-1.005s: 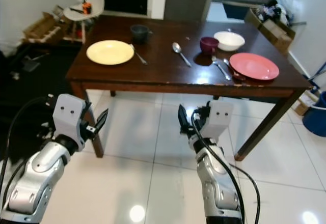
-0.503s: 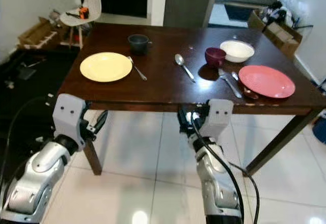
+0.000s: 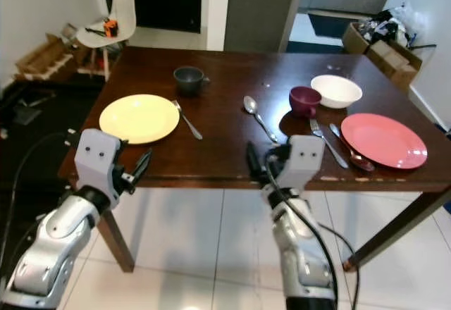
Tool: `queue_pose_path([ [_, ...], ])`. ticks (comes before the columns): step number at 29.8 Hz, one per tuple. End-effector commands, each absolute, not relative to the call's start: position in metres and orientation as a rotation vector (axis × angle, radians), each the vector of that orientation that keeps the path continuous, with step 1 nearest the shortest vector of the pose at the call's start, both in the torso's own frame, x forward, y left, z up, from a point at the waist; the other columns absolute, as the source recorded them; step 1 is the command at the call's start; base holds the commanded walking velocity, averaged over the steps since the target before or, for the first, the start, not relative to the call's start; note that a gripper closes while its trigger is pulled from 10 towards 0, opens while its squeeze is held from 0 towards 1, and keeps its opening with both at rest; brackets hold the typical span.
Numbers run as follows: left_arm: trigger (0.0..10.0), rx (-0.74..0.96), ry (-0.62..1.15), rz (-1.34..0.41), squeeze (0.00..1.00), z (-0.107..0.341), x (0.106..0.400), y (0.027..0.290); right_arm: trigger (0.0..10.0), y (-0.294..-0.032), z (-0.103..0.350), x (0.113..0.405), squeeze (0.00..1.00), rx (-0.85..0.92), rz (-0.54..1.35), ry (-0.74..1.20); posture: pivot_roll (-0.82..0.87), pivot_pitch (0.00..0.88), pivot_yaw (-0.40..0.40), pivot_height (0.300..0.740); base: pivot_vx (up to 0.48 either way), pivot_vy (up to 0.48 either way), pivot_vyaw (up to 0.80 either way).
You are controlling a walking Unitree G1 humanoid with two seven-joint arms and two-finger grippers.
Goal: Setting the table
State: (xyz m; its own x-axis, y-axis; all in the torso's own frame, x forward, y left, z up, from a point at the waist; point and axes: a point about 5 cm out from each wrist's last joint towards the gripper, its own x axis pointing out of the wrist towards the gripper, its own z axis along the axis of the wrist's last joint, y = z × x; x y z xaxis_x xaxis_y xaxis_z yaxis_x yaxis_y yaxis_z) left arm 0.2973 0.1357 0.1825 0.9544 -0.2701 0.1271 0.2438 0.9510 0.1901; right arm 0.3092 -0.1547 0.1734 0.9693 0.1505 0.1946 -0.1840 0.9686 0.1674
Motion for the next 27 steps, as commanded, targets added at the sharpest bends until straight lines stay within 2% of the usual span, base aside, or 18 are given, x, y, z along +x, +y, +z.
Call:
queue_pose_path([
  [1,10.0,0.179,-0.141,-0.266,0.09,0.1798,0.2973,0.1331,10.0,-0.16,0.1735,0.3087,0.0,0.187,0.153,-0.182,-0.02,0.038,0.066,0.74,0.382,-0.289,0.0],
  [12,10.0,0.178,-0.139,-0.265,0.09,0.18,0.2977,0.1331,10.0,-0.1597,0.1716,0.3085,0.0,0.193,0.149,-0.176,-0.02,0.037,0.068,0.74,0.367,-0.304,0.0],
  [17,10.0,0.152,-0.122,-0.253,0.04,0.1789,0.2977,0.1336,10.0,-0.1599,0.1714,0.3085,0.0,0.194,0.148,-0.175,-0.02,0.037,0.068,0.74,0.353,-0.174,0.0],
  [18,10.0,0.139,-0.121,-0.246,0.0,0.179,0.2978,0.1339,10.0,-0.1599,0.1715,0.3085,0.0,0.194,0.149,-0.175,-0.02,0.037,0.068,0.74,0.0,0.0,0.0],
  [27,10.0,0.066,-0.073,-0.193,0.0,0.1759,0.301,0.143,10.0,-0.1602,0.1713,0.3087,0.0,0.193,0.152,-0.173,-0.02,0.038,0.065,0.74,0.0,0.0,0.0],
])
